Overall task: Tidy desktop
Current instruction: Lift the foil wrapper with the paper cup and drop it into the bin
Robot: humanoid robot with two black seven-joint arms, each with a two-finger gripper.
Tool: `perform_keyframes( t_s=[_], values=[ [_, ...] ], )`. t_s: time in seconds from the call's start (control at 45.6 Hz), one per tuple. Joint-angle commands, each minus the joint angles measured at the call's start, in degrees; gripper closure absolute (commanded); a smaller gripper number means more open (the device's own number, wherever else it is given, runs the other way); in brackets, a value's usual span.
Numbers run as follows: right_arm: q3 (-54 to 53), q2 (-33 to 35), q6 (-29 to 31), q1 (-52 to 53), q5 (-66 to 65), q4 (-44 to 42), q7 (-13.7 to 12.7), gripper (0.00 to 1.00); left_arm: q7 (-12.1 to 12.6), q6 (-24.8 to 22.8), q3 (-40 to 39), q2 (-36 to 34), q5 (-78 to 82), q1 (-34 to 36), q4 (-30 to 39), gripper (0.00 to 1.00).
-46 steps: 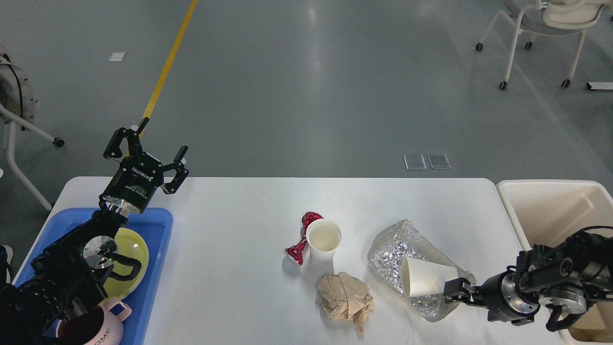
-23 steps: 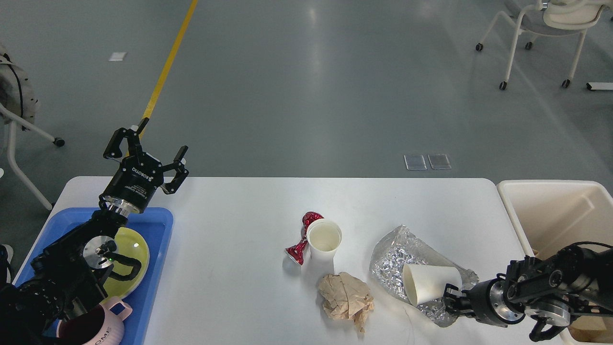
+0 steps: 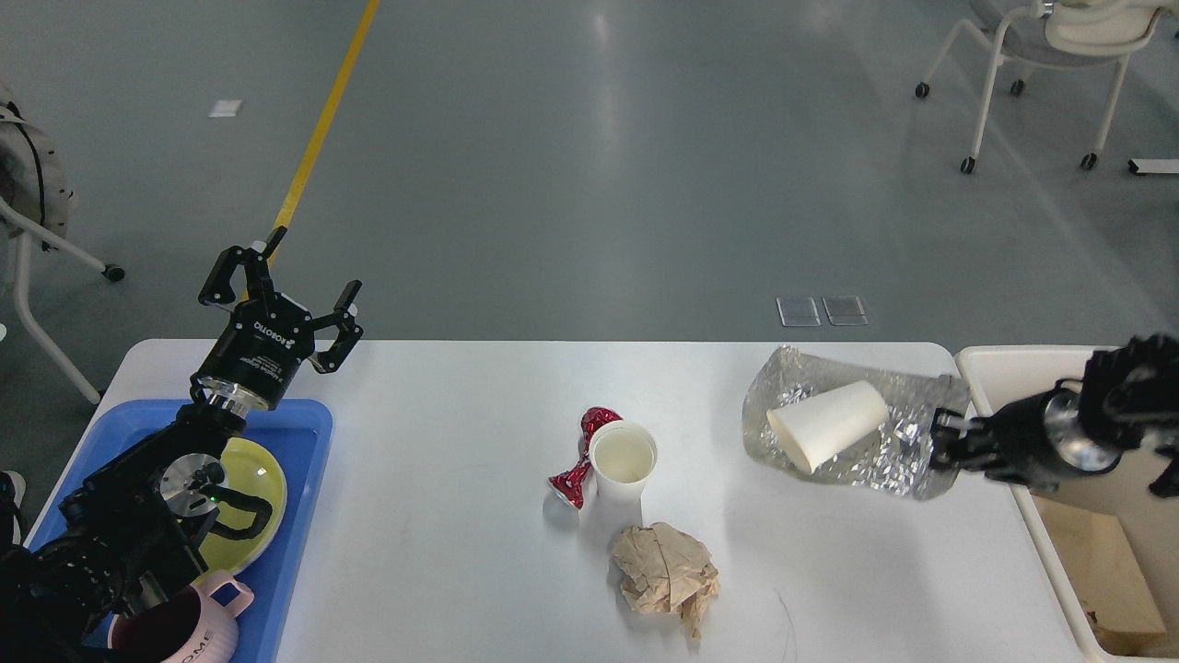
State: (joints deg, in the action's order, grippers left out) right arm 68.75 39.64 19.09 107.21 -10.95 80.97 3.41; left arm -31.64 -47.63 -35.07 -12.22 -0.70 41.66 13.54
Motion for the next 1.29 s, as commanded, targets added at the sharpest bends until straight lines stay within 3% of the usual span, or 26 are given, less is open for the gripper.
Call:
perform_keyframes(
  t_s=[0.0,0.197,0.46,0.614,0.723,0.811,0.942,1.14,1.271],
  values=[
    [9.11,1.05,17.26,22.48,-4.25,0.07,1.51,1.0,0.0,-0.01,0.0,0.0,0.0,0.0,0.0,0.0],
    [9.56,3.42,35.03,42.63,-5.83,-1.78,2.83,1.0,0.0,-0.01,0.0,0.0,0.0,0.0,0.0,0.0],
    [11.31,5.44,35.91,43.09,-9.78,-3.27,2.66,1.0,0.0,-0.01,0.0,0.0,0.0,0.0,0.0,0.0],
    [11.23,10.01,23.47,25.71,-20.23,-13.53,2.74,1.0,0.0,-0.01,-0.09,0.0,0.0,0.0,0.0,0.0],
    [9.39,10.45,13.8,5.77,-23.42,-27.76,3.88,1.0,0.0,-0.01,0.0,0.0,0.0,0.0,0.0,0.0],
    [6.32,9.49,5.8,-11.98,-23.33,-38.58,6.87,1.0,0.0,-0.01,0.0,0.0,0.0,0.0,0.0,0.0],
    [-3.78,6.24,-5.37,-36.42,-22.98,-48.7,6.96,1.0,0.0,-0.1,0.0,0.0,0.0,0.0,0.0,0.0],
    [-19.26,-1.49,-10.13,-63.07,-20.43,-63.01,4.42,1.0,0.0,-0.1,0.0,0.0,0.0,0.0,0.0,0.0],
    [-20.33,-3.96,-10.3,-67.84,-20.16,-68.04,3.89,1.0,0.0,-0.01,0.0,0.0,0.0,0.0,0.0,0.0]
  ],
)
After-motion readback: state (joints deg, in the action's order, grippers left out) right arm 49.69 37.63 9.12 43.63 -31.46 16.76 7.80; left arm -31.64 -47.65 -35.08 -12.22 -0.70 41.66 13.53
